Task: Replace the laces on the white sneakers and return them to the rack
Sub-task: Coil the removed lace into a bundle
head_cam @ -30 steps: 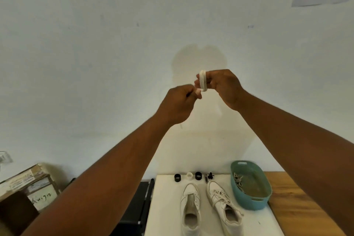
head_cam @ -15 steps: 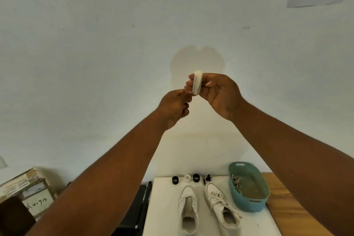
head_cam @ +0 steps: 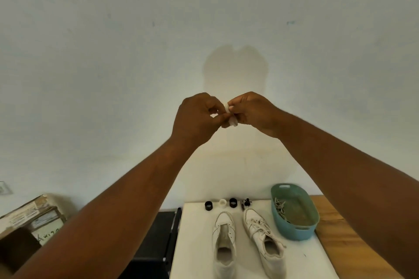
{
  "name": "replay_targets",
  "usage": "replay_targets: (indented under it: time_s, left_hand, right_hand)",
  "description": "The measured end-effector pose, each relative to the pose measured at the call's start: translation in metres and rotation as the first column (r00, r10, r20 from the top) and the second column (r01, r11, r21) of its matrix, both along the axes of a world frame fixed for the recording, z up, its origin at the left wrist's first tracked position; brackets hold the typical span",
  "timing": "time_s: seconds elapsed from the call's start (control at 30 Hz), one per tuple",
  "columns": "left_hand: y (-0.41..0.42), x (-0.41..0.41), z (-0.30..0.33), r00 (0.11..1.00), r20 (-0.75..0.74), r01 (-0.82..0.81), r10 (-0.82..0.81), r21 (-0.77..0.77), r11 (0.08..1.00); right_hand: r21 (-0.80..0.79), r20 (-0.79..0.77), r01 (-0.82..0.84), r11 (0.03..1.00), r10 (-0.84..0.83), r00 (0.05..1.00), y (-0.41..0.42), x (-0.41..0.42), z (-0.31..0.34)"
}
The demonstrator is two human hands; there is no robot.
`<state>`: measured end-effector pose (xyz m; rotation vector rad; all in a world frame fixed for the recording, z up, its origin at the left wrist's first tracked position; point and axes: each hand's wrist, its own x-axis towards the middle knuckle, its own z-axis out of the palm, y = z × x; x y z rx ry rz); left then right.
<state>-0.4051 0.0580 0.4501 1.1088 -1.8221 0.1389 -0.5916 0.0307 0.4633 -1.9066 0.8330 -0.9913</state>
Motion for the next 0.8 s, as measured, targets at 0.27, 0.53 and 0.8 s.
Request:
replay_targets:
  time_s: [0.27, 0.53, 0.8]
  left_hand:
    - [-0.006, 0.011, -0.034, 0.783, -0.507, 0.562, -0.361, 0.327, 0.760]
    - [-0.004, 0.004, -0.074, 0.905, -0.425, 0.241, -0.011, 0.490, 0.838]
    - [0.000, 0.007, -0.118, 0.939, -0.329, 0.151, 0.103, 0.659, 0.737]
  right_hand:
    - [0.333, -0.046, -0.121, 0.935, 0.144, 0.988, 0.008, 0.001, -0.012]
    - [0.225, -0.076, 0.195, 0.955, -0.183, 0.980, 0.013, 0.035, -0.069]
    - [0.085, 0.009, 0.348, 0.934, -0.350, 0.937, 0.016, 0.056, -0.152]
